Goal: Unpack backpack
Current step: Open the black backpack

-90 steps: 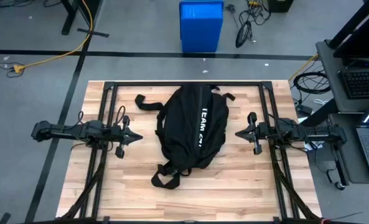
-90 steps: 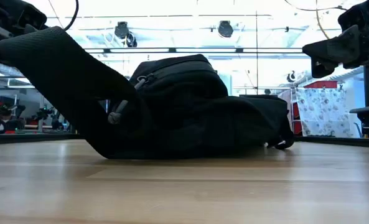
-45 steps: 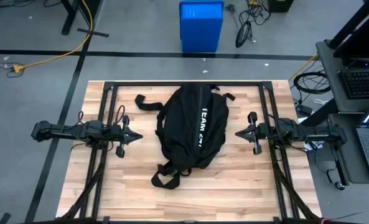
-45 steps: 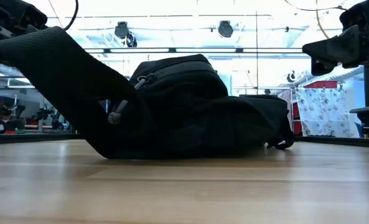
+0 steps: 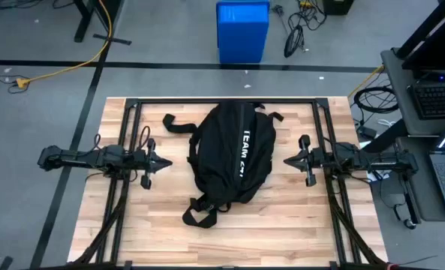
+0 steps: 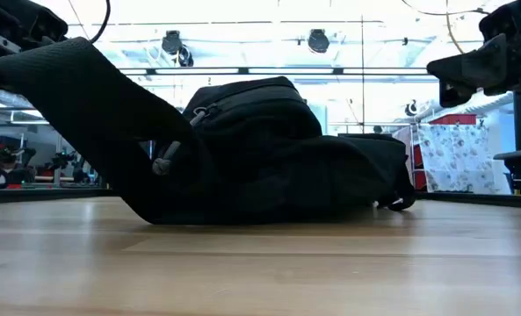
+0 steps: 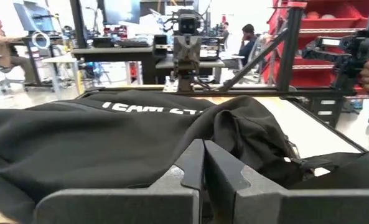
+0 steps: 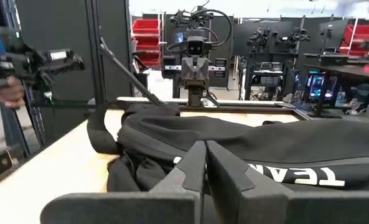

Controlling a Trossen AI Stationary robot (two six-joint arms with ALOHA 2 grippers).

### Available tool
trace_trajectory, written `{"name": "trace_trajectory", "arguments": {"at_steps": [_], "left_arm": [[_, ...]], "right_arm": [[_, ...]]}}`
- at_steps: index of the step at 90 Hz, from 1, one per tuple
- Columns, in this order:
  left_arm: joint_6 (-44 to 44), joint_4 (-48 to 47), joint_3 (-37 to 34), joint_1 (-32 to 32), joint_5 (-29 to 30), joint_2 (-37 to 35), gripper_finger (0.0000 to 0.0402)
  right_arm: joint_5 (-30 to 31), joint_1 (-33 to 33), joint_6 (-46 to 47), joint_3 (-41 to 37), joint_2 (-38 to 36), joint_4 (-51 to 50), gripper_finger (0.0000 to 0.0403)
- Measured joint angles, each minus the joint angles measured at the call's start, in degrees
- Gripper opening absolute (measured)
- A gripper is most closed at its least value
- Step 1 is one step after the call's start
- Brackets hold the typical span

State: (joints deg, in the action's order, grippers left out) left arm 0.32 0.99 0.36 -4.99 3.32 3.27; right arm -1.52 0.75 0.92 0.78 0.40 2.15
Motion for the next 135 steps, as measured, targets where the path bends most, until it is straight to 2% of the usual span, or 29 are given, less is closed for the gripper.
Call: {"name": "trace_trajectory", "arguments": {"at_steps": [10,17,28,46,50,56,67,73,87,100,113,124,135], "left_arm": [[0.0,0.0,0.0,0.0,0.4,0.0,0.0000],[0.0,0.0,0.0,0.0,0.4,0.0,0.0000],[0.0,0.0,0.0,0.0,0.4,0.0,0.0000],[0.0,0.0,0.0,0.0,0.5,0.0,0.0000],[0.0,0.0,0.0,0.0,0.5,0.0,0.0000],[0.0,0.0,0.0,0.0,0.5,0.0,0.0000],[-0.1,0.0,0.0,0.0,0.5,0.0,0.0000],[-1.2,0.0,0.0,0.0,0.5,0.0,0.0000],[-6.7,0.0,0.0,0.0,0.6,0.0,0.0000],[-7.6,0.1,0.0,0.0,0.6,0.0,0.0000],[-10.7,0.1,0.0,0.0,0.6,0.0,0.0000],[-12.1,0.1,0.0,0.0,0.6,0.0,0.0000],[-14.2,0.0,0.1,0.0,0.6,0.0,0.0000]], "right_arm": [[0.0,0.0,4.1,0.0,0.0,0.9,0.0000],[0.7,0.0,3.1,-0.1,0.1,6.9,0.0000],[0.9,0.0,2.5,-0.1,0.1,23.2,0.0000],[-0.5,0.1,0.5,2.0,0.2,57.4,0.0000],[-0.9,0.1,-0.3,4.1,0.4,61.5,0.0000],[-2.0,0.1,-2.9,9.4,1.1,62.2,0.0000],[-6.2,0.1,-7.7,23.3,5.7,53.1,0.0000],[-8.7,0.1,-9.4,31.8,10.8,48.3,0.0000],[-8.4,0.1,-13.0,53.5,25.2,39.7,0.0000],[-5.5,0.1,-12.1,76.8,39.3,17.8,0.0000],[-2.6,0.1,-9.7,96.8,51.7,-6.8,0.0000],[-2.4,0.1,-9.6,109.5,59.5,-26.5,0.0000],[-1.6,0.1,-9.2,118.8,65.1,-46.2,0.0000]]}}
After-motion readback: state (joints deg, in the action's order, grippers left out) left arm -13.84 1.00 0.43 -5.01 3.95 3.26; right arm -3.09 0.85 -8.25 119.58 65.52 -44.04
